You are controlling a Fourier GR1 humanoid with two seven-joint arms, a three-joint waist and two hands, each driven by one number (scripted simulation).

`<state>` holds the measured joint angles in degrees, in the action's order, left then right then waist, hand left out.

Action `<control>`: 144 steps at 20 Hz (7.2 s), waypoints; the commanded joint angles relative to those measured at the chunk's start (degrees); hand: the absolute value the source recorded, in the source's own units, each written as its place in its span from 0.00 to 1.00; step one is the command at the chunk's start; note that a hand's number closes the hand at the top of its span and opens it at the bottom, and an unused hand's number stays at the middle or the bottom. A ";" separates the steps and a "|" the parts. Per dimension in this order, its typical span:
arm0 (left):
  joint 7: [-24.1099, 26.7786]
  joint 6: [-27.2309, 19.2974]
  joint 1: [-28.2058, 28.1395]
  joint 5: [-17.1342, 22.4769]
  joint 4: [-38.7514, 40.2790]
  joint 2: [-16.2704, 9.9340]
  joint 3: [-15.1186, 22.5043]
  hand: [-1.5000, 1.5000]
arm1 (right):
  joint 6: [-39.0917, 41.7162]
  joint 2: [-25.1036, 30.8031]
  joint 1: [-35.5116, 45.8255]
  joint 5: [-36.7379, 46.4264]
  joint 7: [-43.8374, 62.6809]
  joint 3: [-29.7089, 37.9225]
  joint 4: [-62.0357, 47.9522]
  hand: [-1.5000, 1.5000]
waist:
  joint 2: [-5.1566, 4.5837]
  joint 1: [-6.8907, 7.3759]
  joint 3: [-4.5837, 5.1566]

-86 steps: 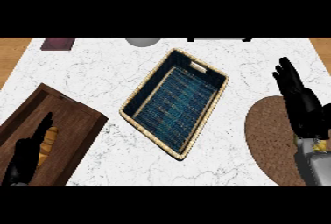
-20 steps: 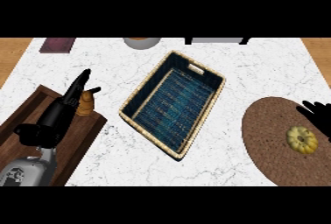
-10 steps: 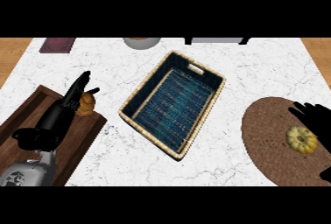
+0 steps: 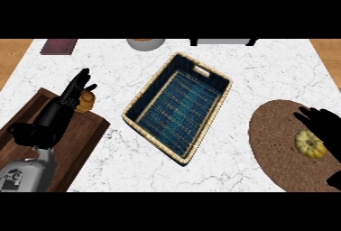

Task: Pick the squash from the placemat and place it in the basket

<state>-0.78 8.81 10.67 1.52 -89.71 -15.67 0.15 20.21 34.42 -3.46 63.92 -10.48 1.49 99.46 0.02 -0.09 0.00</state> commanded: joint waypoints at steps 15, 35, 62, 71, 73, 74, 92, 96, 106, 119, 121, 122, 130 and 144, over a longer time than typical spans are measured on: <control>-4.48 0.05 -0.43 -3.78 -4.06 4.72 -0.51 0.50 | -4.37 -4.61 2.18 11.01 -2.63 1.59 -9.46 0.00 | 0.00 0.16 -0.02; 1.14 1.97 1.57 -6.85 2.38 5.70 -3.09 0.50 | -4.19 -7.81 7.64 20.01 -2.64 -0.41 -24.43 1.00 | -0.07 0.04 0.00; -0.13 5.70 -0.46 -4.83 -0.71 5.85 -2.55 0.50 | -8.15 -34.18 12.80 9.97 27.78 -15.24 -10.54 1.00 | 0.50 3.82 -0.75; -0.77 6.41 1.22 -5.07 0.21 6.89 -0.58 0.50 | -27.42 -34.39 22.38 -3.14 46.90 -26.24 2.36 1.00 | 1.26 6.11 -0.26; -0.74 6.25 1.37 -5.43 0.64 6.95 -0.41 0.50 | -30.85 -34.40 24.44 -3.27 52.56 -28.69 3.81 1.00 | 1.18 6.37 0.00; -0.82 6.34 1.76 -5.28 0.25 7.02 -0.32 0.50 | -32.40 -34.41 24.92 -3.49 56.03 -30.34 4.64 1.00 | 1.39 6.17 0.07; -0.76 5.52 4.00 -5.91 2.01 6.66 -1.27 0.50 | -33.76 -34.39 53.40 9.42 93.50 -33.79 -5.15 1.00 | 0.52 5.91 0.52; -0.84 5.54 4.32 -6.30 2.42 6.63 -0.99 0.50 | -34.13 -34.39 59.15 12.54 95.60 -29.81 -8.90 1.00 | 0.45 5.63 0.45; -0.18 5.26 3.58 -6.37 2.19 6.72 -1.25 0.50 | -33.95 -34.39 69.48 16.22 95.68 -17.98 -19.30 1.00 | 0.03 5.16 0.27; 0.01 5.09 2.27 -5.74 1.92 5.81 -3.13 0.50 | -38.53 -34.39 65.46 15.54 95.67 -17.26 -22.62 1.00 | 0.08 2.21 0.08; -0.84 5.80 1.42 -4.68 0.70 4.92 -4.13 0.50 | -39.58 -34.39 62.76 16.88 95.67 -19.32 -21.88 1.00 | 0.20 2.26 0.06; -0.53 3.93 0.49 -6.65 -1.39 7.35 -1.46 0.50 | -41.49 -34.39 61.69 17.87 95.67 -19.89 -22.15 1.00 | 0.17 2.16 0.03; 0.62 4.37 0.14 -6.28 -0.98 5.77 -3.26 0.50 | -48.26 -34.39 58.95 25.24 94.54 -16.52 -20.42 1.00 | 0.00 1.88 -0.03; 1.48 5.19 0.23 -5.64 1.80 5.79 -3.96 0.50 | -51.11 -34.40 59.84 23.28 90.16 -16.40 -16.27 0.00 | -0.12 1.18 0.06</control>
<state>-1.51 12.93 10.64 -5.06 -90.63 -9.19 -2.65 -26.35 0.45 53.79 87.76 67.97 -14.82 80.46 -0.02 1.21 0.01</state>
